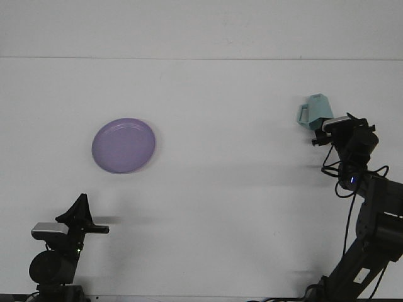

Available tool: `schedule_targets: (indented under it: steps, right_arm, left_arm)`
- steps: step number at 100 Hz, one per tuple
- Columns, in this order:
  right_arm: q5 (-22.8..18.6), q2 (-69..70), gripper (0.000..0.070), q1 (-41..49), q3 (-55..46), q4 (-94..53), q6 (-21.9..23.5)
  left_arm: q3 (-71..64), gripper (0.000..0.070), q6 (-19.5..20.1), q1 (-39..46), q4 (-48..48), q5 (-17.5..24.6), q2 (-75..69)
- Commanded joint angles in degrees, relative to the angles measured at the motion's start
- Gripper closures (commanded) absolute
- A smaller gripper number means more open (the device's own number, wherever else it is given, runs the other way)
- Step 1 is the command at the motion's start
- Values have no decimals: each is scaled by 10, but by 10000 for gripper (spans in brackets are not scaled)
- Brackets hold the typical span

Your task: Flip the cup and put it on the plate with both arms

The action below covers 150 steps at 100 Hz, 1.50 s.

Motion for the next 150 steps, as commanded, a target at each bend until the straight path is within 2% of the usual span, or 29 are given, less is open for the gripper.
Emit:
schedule_targets:
  steps: [1, 15, 22, 31, 35, 46, 58, 67, 100, 124, 139, 150]
  right_arm:
    - [-6, 29, 201, -3, 26, 1, -12]
    - [-17, 73, 204, -5, 76, -11, -31]
    - [-37, 90, 208, -7, 97, -22, -31]
    - [-50, 104, 251, -7, 115, -23, -35]
    - [-50, 111, 300, -7, 122, -23, -35]
    - [-78, 125, 533, -11, 136, -40, -35]
    - [-88, 125, 691, -11, 137, -41, -35]
    - [-88, 125, 693, -11, 141, -42, -31]
    - [-88, 73, 693, -10, 144, -70, 57]
    - [-81, -69, 694, 11, 144, -205, 120]
    - [-49, -180, 694, 37, 144, -311, 181]
    - [-23, -264, 694, 66, 145, -422, 218]
  left_arm:
    - [-11, 686, -1, 2, 5, 1, -1]
    - [-11, 686, 0, 2, 3, 1, -1]
    - [-11, 686, 1, 2, 1, 1, -1]
    - [-11, 686, 0, 2, 1, 1, -1]
    - [-11, 686, 0, 2, 1, 1, -1]
    - [-11, 686, 1, 2, -3, 1, -1]
    - [-11, 686, 1, 2, -11, 1, -1]
    - [-11, 686, 1, 2, -11, 1, -1]
    - [-11, 686, 0, 2, -2, 1, -1]
    - [-11, 687, 0, 2, 11, 1, -1]
    - [-6, 687, -3, 2, 10, 2, -1]
    - [0, 687, -26, 2, 10, 3, -1]
